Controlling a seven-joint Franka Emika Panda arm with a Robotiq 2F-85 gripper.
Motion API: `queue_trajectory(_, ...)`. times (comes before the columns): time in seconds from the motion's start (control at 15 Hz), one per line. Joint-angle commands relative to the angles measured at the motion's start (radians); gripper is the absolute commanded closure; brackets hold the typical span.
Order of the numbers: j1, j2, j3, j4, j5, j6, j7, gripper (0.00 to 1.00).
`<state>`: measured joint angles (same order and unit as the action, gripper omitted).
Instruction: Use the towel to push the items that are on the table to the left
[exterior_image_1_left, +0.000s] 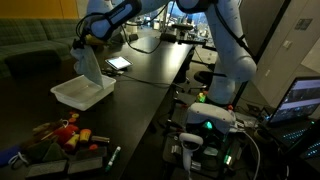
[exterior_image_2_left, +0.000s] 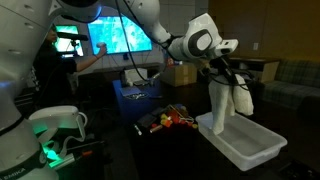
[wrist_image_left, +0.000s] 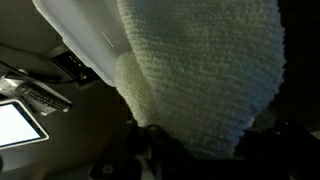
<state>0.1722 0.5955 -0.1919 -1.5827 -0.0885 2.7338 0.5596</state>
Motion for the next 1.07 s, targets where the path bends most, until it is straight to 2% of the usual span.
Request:
queue_trajectory(0.0, -0.018, 0.137, 0.011, 0.201, 0.034, 0.001, -0.011, 1.0)
queue_trajectory(0.13, -0.015, 0.2, -0.001, 0.279, 0.033, -0.007, -0.001, 0.99)
queue_trajectory(0.2, -0.021, 0.225, 0.003, 0.313, 0.039, -0.019, -0.01, 0.74)
queue_trajectory(0.33, -0.023, 0.27, -0.001, 0.371, 0.036, -0.033, -0.02, 0.71)
queue_trajectory(0.6, -0.027, 0.31, -0.009, 0.429, 0.026, -0.06, -0.037, 0.39)
queue_trajectory(0.73, -0.029, 0.284, -0.006, 0.407, 0.024, -0.103, -0.059, 0.24)
queue_trajectory(0.93, -0.039, 0.181, 0.018, 0.303, 0.022, -0.162, -0.129, 0.02)
queue_trajectory(1.0, -0.04, 0.146, 0.023, 0.268, 0.019, -0.182, -0.151, 0.0)
